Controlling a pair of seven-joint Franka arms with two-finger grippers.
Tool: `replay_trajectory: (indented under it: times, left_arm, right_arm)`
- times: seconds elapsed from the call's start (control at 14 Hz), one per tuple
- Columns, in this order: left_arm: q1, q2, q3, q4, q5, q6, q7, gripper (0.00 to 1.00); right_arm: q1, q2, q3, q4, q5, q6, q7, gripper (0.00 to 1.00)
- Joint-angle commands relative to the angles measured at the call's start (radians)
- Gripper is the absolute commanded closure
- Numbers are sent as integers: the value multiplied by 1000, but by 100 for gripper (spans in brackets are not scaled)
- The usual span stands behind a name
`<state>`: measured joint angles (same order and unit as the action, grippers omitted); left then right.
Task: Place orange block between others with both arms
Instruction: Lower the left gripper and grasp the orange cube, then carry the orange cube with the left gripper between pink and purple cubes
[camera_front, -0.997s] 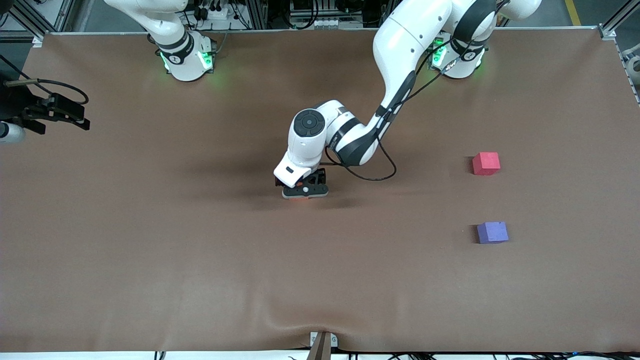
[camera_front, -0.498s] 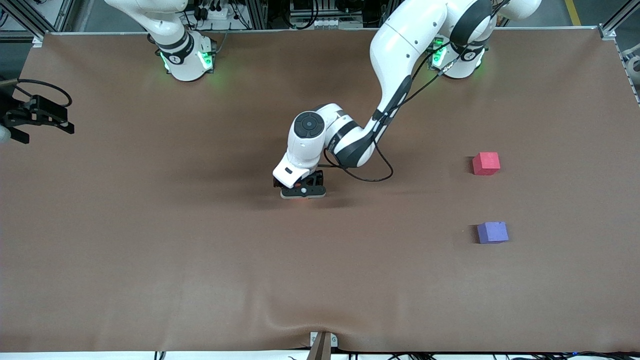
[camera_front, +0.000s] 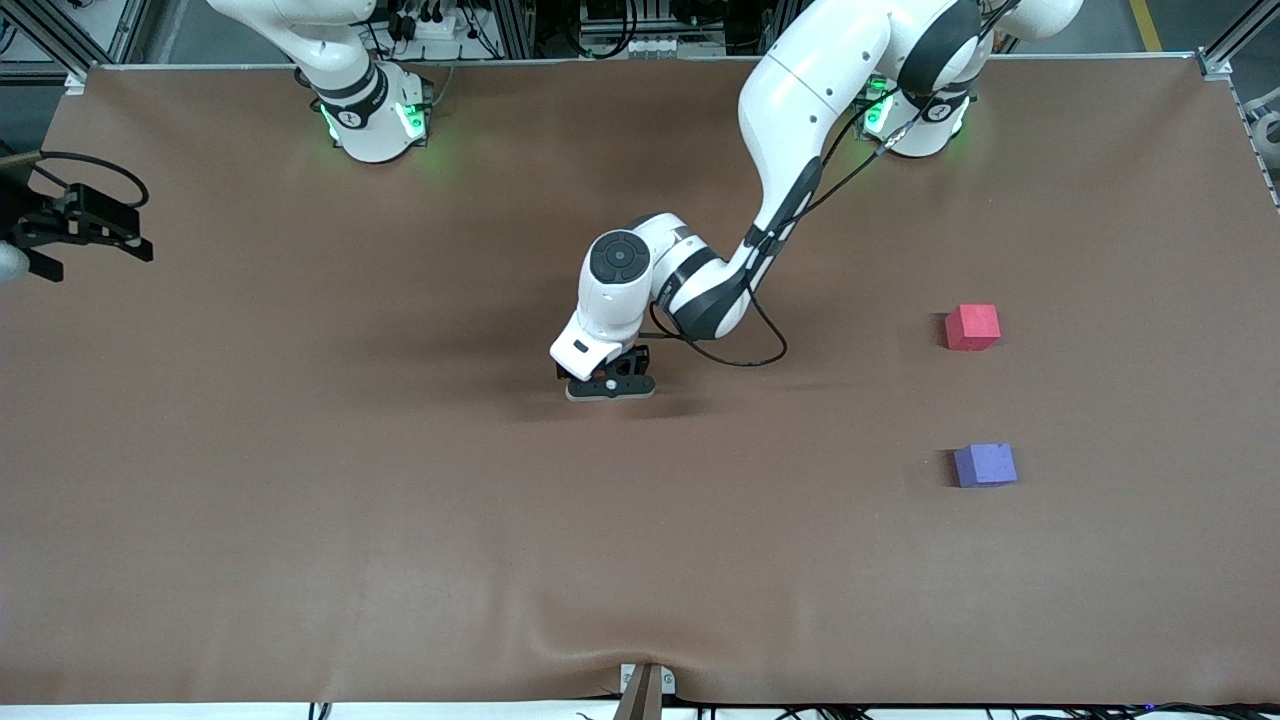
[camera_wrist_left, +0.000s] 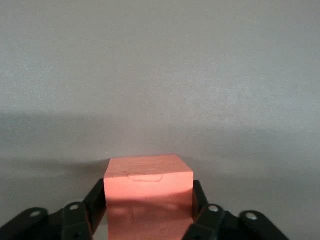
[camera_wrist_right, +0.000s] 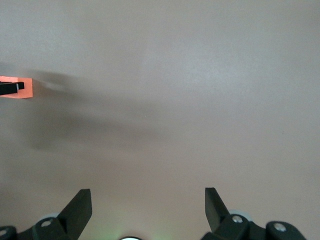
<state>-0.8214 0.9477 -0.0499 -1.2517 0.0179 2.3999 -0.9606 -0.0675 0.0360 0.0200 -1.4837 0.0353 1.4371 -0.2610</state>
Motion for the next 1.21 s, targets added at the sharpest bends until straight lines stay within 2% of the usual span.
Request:
replay_trajectory:
  times: [0.0, 0.07, 0.21, 0.43, 0.64, 0.85, 1.14]
  left_arm:
    - [-10, 14, 13, 23, 16, 5, 2, 91]
    - [-9, 8, 13, 23, 14, 2, -1, 100]
    - [-2, -16, 16, 22, 19, -8, 5, 100]
    - [16, -96, 70, 11, 19, -48, 13, 100]
    - [120, -216, 70, 8, 7, -128, 84, 100]
    - [230, -326, 62, 0, -18, -269, 245, 100]
    - [404, -423, 59, -26, -21, -398, 515, 100]
  right_arm:
    - [8, -39, -15, -59, 9, -4, -6, 0]
    - [0, -39, -17, -64, 9, -3, -6, 0]
    - [-8, -38, -17, -66, 11, -4, -4, 0]
    - [-9, -42, -17, -73, 11, -15, 40, 0]
    - [-14, -41, -17, -72, 9, -23, 72, 0]
    - [-12, -41, -17, -70, 11, -33, 72, 0]
    - [-11, -41, -15, -69, 11, -37, 72, 0]
